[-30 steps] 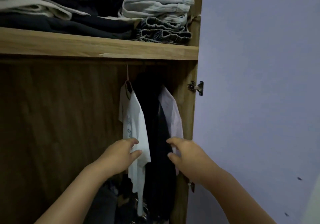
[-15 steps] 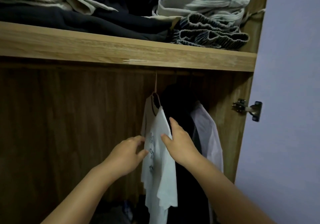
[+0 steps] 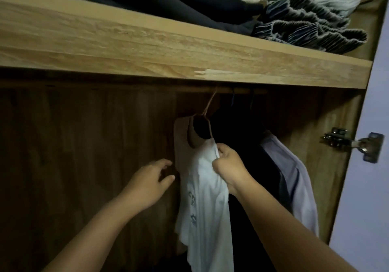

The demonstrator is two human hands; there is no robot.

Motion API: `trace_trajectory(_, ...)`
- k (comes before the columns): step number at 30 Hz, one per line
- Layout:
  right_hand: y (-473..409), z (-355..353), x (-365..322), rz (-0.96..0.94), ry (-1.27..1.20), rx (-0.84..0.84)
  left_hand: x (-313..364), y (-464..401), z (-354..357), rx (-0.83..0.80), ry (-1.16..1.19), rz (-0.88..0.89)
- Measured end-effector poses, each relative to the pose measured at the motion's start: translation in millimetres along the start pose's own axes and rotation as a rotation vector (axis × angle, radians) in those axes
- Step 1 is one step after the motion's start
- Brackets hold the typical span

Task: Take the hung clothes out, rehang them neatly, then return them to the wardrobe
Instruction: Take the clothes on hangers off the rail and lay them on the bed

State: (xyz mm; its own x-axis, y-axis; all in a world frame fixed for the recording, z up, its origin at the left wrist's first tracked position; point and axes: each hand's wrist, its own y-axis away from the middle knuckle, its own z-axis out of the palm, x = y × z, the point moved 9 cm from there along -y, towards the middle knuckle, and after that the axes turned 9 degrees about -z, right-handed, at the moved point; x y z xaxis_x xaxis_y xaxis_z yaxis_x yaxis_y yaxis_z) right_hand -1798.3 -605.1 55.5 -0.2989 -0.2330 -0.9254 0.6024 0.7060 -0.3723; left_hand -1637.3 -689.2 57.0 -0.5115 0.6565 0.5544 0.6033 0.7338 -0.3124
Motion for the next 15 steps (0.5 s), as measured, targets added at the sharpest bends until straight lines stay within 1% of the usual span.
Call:
trace_trajectory(3,1,-5,-16,-0.051,-0.107,0.027,-12,-13,-4,0.035,0.011,-0.02)
trace_trajectory(6,11,-7,-23,-0.059,-0.159,-0.027,-17,-20,-2,0.05,0.035,-0.031)
trace_trajectory(8,23,-11,-25,-0.041,-0.159,-0.076,-13,-24,0,0.075,0.044,0.009)
trace_trajectory(15,96,-53,-38,-0.035,0.13,-0.255,17,-31,4,0.205,0.073,0.069)
